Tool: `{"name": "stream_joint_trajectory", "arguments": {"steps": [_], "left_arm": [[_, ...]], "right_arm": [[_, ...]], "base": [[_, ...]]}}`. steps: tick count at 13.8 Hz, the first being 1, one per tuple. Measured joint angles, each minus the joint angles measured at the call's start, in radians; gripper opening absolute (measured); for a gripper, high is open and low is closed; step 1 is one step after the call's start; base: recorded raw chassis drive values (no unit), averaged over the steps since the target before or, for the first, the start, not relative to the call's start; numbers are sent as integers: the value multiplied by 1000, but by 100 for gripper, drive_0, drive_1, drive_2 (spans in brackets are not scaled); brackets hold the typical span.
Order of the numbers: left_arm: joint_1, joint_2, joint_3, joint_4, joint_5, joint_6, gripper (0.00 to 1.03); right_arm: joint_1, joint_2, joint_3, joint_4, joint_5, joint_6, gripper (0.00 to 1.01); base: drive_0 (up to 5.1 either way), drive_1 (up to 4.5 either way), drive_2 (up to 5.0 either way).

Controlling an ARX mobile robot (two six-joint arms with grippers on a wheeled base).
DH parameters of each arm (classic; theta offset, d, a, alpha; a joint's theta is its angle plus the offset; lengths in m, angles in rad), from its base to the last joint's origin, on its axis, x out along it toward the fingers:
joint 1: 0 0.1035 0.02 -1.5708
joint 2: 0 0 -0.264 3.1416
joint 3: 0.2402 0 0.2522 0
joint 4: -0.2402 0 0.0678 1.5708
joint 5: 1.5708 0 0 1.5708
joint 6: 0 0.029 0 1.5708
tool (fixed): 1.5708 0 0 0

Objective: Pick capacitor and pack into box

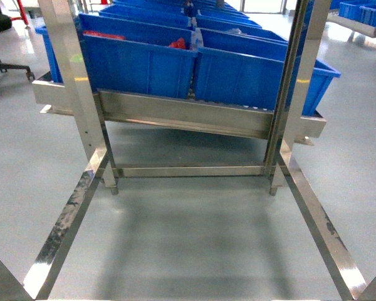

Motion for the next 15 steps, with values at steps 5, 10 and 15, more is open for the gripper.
{"name": "stream_joint_trajectory", "arguments": {"steps": [5,10,15], "left_arm": [[0,0,0,1,-1,0,98],[0,0,0,3,-1,0,98],[0,0,0,3,-2,0,98]], "right_arm": [[0,0,0,2,-2,-3,98],[0,0,0,3,-1,-1,98],[0,0,0,2,0,0,98]], "base": [[0,0,0],[0,0,0],[0,0,0]]}}
